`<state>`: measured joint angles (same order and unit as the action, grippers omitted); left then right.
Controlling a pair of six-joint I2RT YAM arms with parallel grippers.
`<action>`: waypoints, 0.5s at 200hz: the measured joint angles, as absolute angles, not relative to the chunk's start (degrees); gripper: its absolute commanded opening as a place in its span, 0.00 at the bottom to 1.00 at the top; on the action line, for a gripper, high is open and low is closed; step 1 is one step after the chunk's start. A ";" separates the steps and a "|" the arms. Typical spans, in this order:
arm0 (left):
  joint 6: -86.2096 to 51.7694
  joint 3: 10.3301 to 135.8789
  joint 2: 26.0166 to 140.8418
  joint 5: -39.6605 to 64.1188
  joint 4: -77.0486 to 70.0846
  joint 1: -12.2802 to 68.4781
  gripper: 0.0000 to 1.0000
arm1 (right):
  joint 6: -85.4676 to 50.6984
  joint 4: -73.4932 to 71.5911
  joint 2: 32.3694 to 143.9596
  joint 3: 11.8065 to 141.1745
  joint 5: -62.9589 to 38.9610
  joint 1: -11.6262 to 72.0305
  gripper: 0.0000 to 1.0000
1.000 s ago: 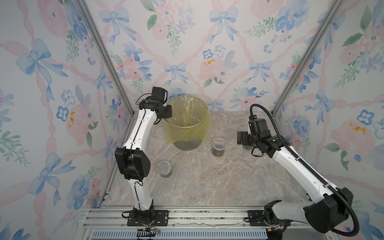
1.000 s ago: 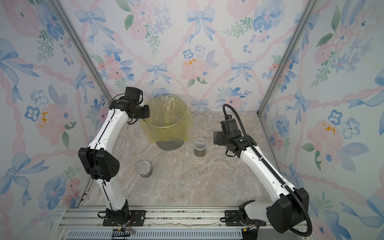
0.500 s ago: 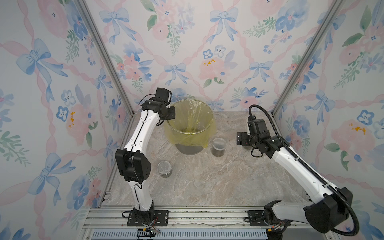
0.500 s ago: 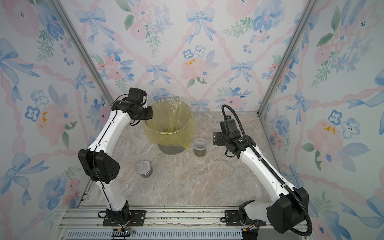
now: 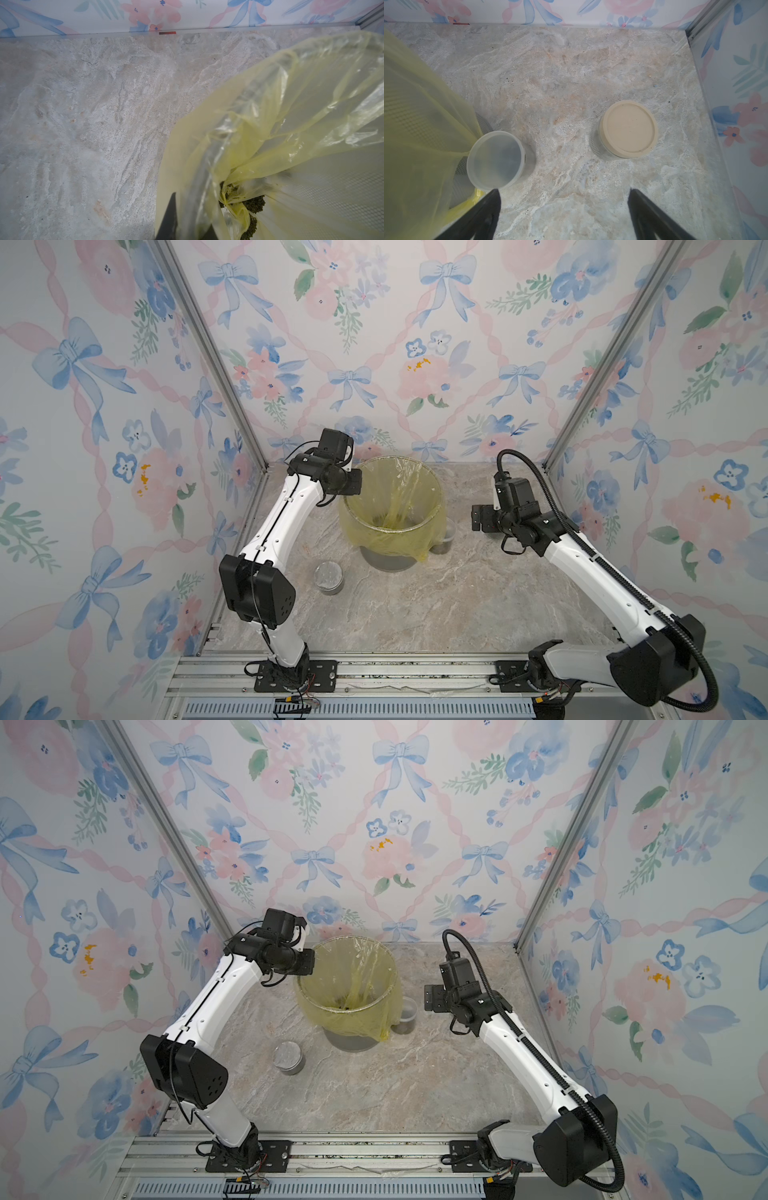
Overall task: Empty moldy tea leaves from jars
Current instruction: Move the trash bin to the center of the board.
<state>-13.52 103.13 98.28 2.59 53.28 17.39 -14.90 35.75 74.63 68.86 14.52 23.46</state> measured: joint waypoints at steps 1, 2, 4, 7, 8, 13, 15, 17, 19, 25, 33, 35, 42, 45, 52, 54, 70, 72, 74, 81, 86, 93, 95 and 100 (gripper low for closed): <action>-13.52 103.04 98.24 2.63 53.30 17.54 0.00 | -14.92 35.75 74.65 68.86 14.44 23.46 0.97; -13.52 103.00 98.19 2.66 53.30 17.61 0.00 | -14.94 35.75 74.67 68.86 14.39 23.46 0.96; -13.52 102.89 98.08 2.70 53.30 17.82 0.00 | -14.98 35.75 74.72 68.86 14.28 23.46 0.97; -13.52 102.74 98.00 2.74 53.28 18.13 0.00 | -15.00 35.75 74.78 68.86 14.11 23.46 0.97; -13.52 102.69 97.95 2.79 53.28 18.20 0.00 | -14.98 35.75 74.81 68.86 14.09 23.46 0.97; -13.52 102.41 97.73 2.94 53.23 18.63 0.00 | -15.00 35.75 74.96 68.86 13.85 23.46 0.96; -13.52 102.26 97.65 3.03 53.17 18.81 0.00 | -15.03 35.75 75.05 68.86 13.76 23.46 0.96; -13.52 102.15 97.58 3.09 53.06 18.96 0.00 | -15.03 35.75 75.11 68.86 13.67 23.46 0.97; -13.52 102.04 97.47 3.11 53.04 19.14 0.00 | -15.00 35.75 75.18 68.86 13.63 23.46 0.97; -13.52 101.69 97.23 3.25 52.93 19.53 0.00 | -15.03 35.77 75.37 68.86 13.47 23.46 0.97; -13.52 101.34 96.92 3.51 52.84 19.86 0.00 | -15.03 35.77 75.57 68.86 13.30 23.46 0.96; -13.52 101.25 96.86 3.51 52.82 19.92 0.00 | -15.03 35.77 75.59 68.86 13.28 23.46 0.97; -13.52 101.03 96.66 3.57 52.80 20.08 0.00 | -15.03 35.75 75.68 68.86 13.23 23.46 0.96; -13.52 100.99 96.60 3.62 52.84 20.14 0.03 | -15.03 35.77 75.68 68.86 13.19 23.46 0.97; -13.52 100.92 96.53 3.60 52.80 20.18 0.12 | -15.03 35.79 75.68 68.86 13.08 23.44 0.96; -13.52 100.92 96.53 3.60 52.80 20.18 0.15 | -15.03 35.77 75.68 68.86 13.06 23.44 0.97; -13.26 100.62 96.53 3.66 53.01 20.21 0.31 | -15.05 35.77 75.68 68.86 13.04 23.42 0.96; -12.86 100.62 96.53 3.51 53.04 20.18 0.33 | -15.05 35.79 75.68 68.86 13.04 23.42 0.96; -13.41 100.62 96.51 3.46 53.01 20.18 0.35 | -15.05 35.79 75.68 68.86 13.04 23.42 0.97; -13.32 100.60 96.42 3.44 53.23 20.18 0.41 | -15.07 35.77 75.68 68.86 13.02 23.31 0.97; -12.82 100.60 96.40 3.29 53.34 20.21 0.44 | -15.20 35.77 75.68 68.86 12.97 23.27 0.97; -12.75 100.60 96.33 3.18 53.43 20.25 0.47 | -15.49 35.77 75.68 68.86 12.51 23.05 0.97; -13.06 100.60 96.31 3.22 53.47 20.25 0.48 | -15.51 35.79 75.68 68.86 12.40 22.96 0.97; -12.67 100.57 96.31 3.05 53.54 20.25 0.49 | -15.68 35.79 75.68 68.86 12.25 22.72 0.96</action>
